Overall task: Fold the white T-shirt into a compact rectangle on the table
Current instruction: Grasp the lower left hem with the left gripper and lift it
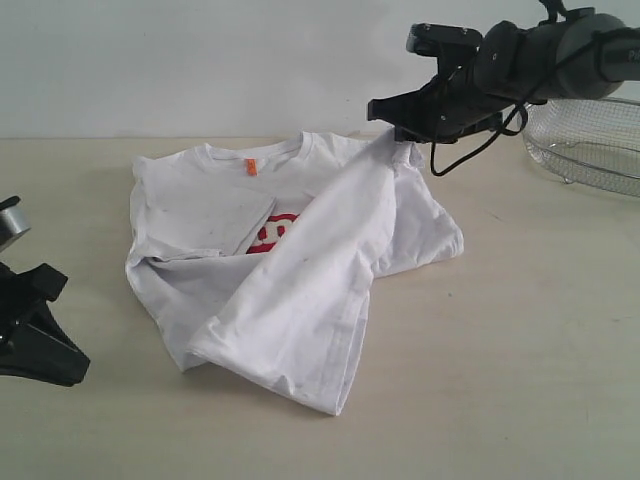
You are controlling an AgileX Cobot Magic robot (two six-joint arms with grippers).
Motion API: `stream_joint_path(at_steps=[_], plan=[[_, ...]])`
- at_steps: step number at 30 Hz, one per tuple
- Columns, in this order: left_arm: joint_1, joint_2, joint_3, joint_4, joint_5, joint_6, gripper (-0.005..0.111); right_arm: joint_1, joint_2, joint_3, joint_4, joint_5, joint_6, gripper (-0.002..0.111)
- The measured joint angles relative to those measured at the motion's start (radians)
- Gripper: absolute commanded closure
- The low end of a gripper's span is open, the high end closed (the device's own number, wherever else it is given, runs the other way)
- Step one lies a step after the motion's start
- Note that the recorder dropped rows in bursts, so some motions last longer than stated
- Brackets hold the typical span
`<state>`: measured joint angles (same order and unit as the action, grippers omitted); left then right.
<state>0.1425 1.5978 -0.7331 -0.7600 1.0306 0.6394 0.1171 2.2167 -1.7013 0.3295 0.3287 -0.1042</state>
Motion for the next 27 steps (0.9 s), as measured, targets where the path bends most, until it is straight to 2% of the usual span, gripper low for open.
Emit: stream_joint_path(at_steps=[1, 2, 4, 6, 7, 9, 10, 14, 16, 19, 23, 27], plan=[[0.000, 0.000, 0.000, 0.000, 0.000, 0.000, 0.102, 0.000, 0.000, 0.000, 0.000, 0.000, -0.002, 0.029], [0.000, 0.000, 0.000, 0.000, 0.000, 0.000, 0.102, 0.000, 0.000, 0.000, 0.000, -0.002, -0.008, 0.026], [0.000, 0.000, 0.000, 0.000, 0.000, 0.000, 0.102, 0.000, 0.000, 0.000, 0.000, -0.010, -0.012, 0.031], [0.000, 0.000, 0.000, 0.000, 0.000, 0.000, 0.102, 0.000, 0.000, -0.001, 0.000, -0.008, -0.015, 0.048], [0.000, 0.000, 0.000, 0.000, 0.000, 0.000, 0.102, -0.002, -0.002, -0.001, 0.000, 0.001, -0.015, 0.060], [0.000, 0.000, 0.000, 0.000, 0.000, 0.000, 0.102, -0.009, -0.012, -0.001, 0.000, 0.053, -0.015, 0.089], [-0.002, 0.000, 0.000, 0.002, 0.000, 0.000, 0.102, -0.014, -0.023, -0.001, 0.000, 0.084, -0.015, 0.109], [-0.048, 0.000, 0.000, 0.003, -0.017, 0.000, 0.102, -0.042, -0.065, -0.001, -0.014, 0.263, -0.035, 0.109], [-0.097, 0.002, 0.000, 0.003, -0.052, 0.014, 0.102, -0.050, -0.076, -0.002, -0.033, 0.353, -0.070, 0.109], [-0.191, 0.012, 0.000, -0.028, -0.133, 0.118, 0.102, -0.051, -0.078, 0.003, -0.058, 0.460, -0.131, 0.109], [-0.312, 0.014, 0.000, -0.152, -0.225, 0.299, 0.102, -0.049, -0.079, 0.049, -0.065, 0.486, -0.187, 0.109], [-0.363, 0.014, 0.004, -0.334, -0.241, 0.341, 0.102, -0.048, -0.074, 0.078, -0.065, 0.490, -0.225, 0.109]])
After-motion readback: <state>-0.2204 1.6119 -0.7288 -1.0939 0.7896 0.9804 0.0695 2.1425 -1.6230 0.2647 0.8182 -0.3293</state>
